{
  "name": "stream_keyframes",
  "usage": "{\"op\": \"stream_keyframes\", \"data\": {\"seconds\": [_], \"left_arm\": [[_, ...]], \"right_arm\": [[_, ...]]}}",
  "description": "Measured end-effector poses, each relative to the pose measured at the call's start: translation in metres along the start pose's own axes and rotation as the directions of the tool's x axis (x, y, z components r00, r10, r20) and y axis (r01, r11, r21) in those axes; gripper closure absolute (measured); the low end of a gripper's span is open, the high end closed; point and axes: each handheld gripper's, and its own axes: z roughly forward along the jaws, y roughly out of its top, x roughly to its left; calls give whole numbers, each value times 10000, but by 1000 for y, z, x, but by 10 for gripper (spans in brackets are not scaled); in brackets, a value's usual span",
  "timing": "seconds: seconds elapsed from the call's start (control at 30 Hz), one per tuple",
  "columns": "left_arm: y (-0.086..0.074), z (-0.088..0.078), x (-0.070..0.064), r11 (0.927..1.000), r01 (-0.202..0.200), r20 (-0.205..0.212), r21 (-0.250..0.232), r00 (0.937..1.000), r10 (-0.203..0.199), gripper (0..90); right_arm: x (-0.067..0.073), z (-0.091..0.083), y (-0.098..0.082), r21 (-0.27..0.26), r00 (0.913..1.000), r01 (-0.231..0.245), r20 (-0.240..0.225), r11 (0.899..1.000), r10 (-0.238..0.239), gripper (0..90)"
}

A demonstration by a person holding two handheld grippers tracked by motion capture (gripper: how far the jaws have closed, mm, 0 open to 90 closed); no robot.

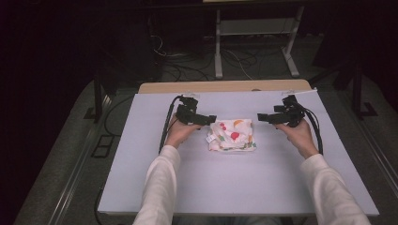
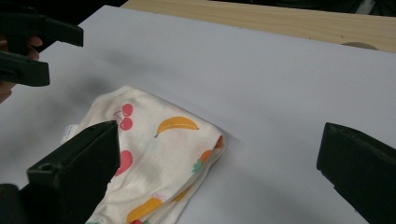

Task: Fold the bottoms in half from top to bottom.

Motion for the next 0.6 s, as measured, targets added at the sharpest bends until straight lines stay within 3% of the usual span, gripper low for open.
{"op": "stream_keyframes", "data": {"seconds": [0.6], "left_arm": [[-22,-52,0,9956,-219,-193,-906,9996,202,0]], "right_arm": [[15,-21,-22,-89,9993,359,38,9993,-359,0]]}}
